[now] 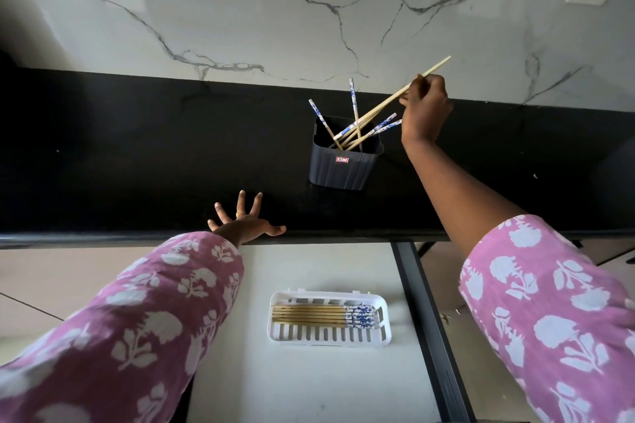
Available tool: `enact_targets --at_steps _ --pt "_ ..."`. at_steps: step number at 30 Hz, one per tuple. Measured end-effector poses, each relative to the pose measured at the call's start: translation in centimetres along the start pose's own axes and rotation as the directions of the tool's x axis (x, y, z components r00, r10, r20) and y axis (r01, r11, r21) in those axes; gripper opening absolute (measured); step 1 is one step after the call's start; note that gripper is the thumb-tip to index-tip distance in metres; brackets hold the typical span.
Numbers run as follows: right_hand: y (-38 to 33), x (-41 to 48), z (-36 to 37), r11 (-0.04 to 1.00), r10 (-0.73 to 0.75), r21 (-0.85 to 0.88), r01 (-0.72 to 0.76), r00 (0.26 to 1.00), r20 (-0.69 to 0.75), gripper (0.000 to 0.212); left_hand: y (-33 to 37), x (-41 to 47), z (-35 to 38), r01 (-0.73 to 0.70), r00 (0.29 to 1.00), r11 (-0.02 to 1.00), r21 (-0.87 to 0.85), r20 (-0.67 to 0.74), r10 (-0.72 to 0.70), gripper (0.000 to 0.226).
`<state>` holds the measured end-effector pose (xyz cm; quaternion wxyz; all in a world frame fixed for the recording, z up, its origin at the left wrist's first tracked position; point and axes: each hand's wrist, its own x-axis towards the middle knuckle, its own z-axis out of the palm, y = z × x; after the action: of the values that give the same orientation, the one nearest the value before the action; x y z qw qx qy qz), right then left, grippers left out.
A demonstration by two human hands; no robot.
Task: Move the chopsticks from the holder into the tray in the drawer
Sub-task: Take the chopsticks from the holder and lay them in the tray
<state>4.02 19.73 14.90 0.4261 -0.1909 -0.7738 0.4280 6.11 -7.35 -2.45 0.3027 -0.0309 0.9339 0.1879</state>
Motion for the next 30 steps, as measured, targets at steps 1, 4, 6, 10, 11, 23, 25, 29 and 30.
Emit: enact_targets --at_steps 1,4,6,10,11,23,25,29,30 --pt "-0.2 -0.3 -0.3 0.999 -0.011 0.052 0.010 1.000 0.022 0.024 0.0 0.0 0.0 -0.002 1.000 1.000 -0.002 -0.003 0.002 0.099" --pt "-0.2 -1.8 -0.9 0.987 -0.068 0.154 0.053 0.993 0.094 0.019 0.0 -0.2 0.1 -0.006 1.000 1.000 -0.009 -0.016 0.006 0.098" --pt "0.3 -3.1 -1.0 0.986 -0.103 0.144 0.078 0.979 0.174 0.019 0.1 -0.3 0.1 -0.006 1.000 1.000 -0.014 -0.024 0.005 0.097" --pt "1.2 -6.3 -0.9 0.982 -0.181 0.110 0.154 0.930 0.319 0.019 0.2 -0.4 0.2 -0.003 1.000 1.000 -0.013 -0.029 0.003 0.098" --pt "1.3 -7.2 -0.8 0.981 -0.194 0.096 0.171 0.909 0.368 0.018 0.2 -0.4 0.2 -0.002 1.000 1.000 -0.012 -0.031 0.002 0.098" --pt "8.4 -20.9 0.6 0.867 -0.048 -0.113 0.486 0.306 0.951 0.021 0.2 0.0 0.3 0.003 1.000 1.000 -0.010 -0.026 -0.004 0.098" --pt "9.9 -23.1 0.6 0.806 0.025 -0.117 0.581 0.165 0.986 0.022 0.1 0.1 0.2 0.000 1.000 1.000 -0.005 -0.015 -0.001 0.100" --pt "11.9 -26.5 0.3 0.712 0.105 -0.052 0.701 -0.034 0.994 0.018 0.3 0.1 0.1 0.010 1.000 1.000 0.007 -0.009 -0.010 0.100" --pt "12.2 -27.2 0.3 0.691 0.128 -0.049 0.721 -0.056 0.990 0.019 0.3 0.1 0.1 0.009 1.000 1.000 0.007 -0.007 -0.009 0.101"
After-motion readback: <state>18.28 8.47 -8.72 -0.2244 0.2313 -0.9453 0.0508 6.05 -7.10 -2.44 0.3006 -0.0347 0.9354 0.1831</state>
